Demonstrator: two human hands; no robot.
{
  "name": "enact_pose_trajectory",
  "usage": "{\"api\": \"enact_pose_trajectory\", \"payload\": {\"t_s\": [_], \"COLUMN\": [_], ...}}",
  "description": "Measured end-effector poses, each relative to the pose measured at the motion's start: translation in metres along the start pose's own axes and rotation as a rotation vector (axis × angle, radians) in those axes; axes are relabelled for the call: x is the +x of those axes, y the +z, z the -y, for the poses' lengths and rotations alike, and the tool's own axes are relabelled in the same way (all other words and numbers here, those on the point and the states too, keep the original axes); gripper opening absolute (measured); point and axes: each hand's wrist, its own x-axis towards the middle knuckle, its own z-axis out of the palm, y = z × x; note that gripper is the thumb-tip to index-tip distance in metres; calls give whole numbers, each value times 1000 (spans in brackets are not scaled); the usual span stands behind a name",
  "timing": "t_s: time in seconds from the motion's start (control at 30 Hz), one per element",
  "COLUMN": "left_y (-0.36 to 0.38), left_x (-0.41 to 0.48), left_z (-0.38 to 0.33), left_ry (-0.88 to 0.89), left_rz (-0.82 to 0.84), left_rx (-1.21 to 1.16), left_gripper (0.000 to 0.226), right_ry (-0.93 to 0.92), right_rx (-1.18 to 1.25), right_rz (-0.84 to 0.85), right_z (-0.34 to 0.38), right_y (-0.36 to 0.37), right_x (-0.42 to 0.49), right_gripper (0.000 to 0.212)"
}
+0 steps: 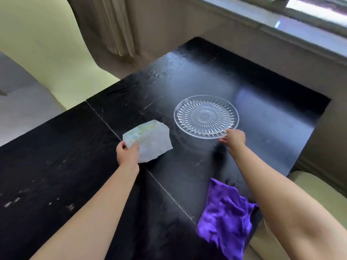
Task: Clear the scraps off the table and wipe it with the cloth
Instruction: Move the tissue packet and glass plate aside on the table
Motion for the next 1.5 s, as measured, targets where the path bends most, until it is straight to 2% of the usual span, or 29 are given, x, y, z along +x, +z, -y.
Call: {"api": "enact_pose_trajectory", "payload": {"t_s": [0.1,0.13,0.2,0.27,0.33,0.43,0.63,0.7,0.8,0.87,0.93,1.0,1.07,1.17,1.23,1.27,1.4,1.5], "left_y": [24,33,48,59,66,69,61,55,35,14,-8,-34,-62,-111,-145,-163,-230,-274], "left_x": [11,13,14,13,11,7,-3,-10,-22,-30,-38,-48,-56,-66,-75,-80,-96,-109], "left_z": [6,8,13,17,21,20,7,-3,-17,-27,-37,-49,-58,-65,-66,-67,-64,-62], "left_ry": [59,74,77,91,106,74,92,94,188,189,160,157,133,92,67,62,138,173], "left_rz": [16,32,48,50,55,50,123,163,204,285,371,425,439,409,399,400,390,359], "left_rx": [76,114,211,311,414,484,510,552,852,997,1066,1101,1096,1099,1142,1186,1332,1373], "left_gripper": [44,38,11,25,23,47,74,78,68,64,52,34,38,41,41,42,44,42], "right_ry": [24,34,47,65,72,69,103,99,70,13,-131,-285,-429,-621,-669,-668,-682,-696], "right_rx": [99,109,82,79,94,84,-20,-146,-410,-619,-913,-1226,-1472,-1778,-1876,-1899,-1991,-1962], "right_rz": [-12,-6,26,31,-14,-4,13,56,154,224,311,418,521,596,565,611,938,1079], "right_z": [11,11,11,10,4,0,8,12,15,16,20,29,34,36,30,26,-7,-34], "right_y": [2,3,5,6,7,10,15,14,20,31,45,63,83,109,122,128,162,177], "right_x": [18,27,38,45,51,55,44,32,4,-18,-47,-82,-117,-172,-204,-223,-287,-327], "right_gripper": [17,18,21,21,14,8,18,23,30,31,27,11,30,38,29,27,40,47]}}
